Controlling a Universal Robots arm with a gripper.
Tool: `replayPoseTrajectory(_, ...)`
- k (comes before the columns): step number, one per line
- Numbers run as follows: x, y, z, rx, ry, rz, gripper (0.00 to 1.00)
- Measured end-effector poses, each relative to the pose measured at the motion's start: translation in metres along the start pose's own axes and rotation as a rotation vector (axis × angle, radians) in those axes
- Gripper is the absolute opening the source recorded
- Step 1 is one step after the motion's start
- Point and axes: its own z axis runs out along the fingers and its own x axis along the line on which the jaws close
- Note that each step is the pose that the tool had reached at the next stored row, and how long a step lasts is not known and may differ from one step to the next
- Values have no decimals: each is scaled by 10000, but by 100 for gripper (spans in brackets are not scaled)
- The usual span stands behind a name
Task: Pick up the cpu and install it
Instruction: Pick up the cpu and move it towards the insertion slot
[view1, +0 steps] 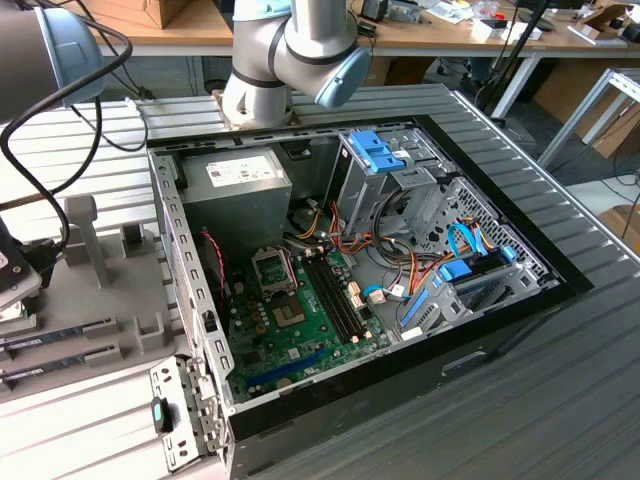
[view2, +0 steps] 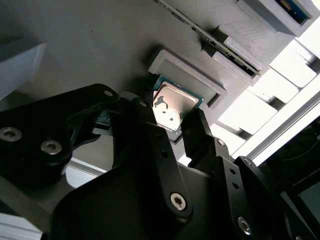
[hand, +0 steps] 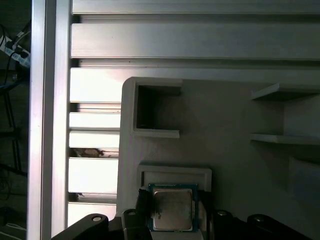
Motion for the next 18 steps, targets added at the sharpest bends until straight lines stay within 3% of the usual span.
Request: replayPoseTrajectory(18,5,-2,-189,-47,-3,-2,47)
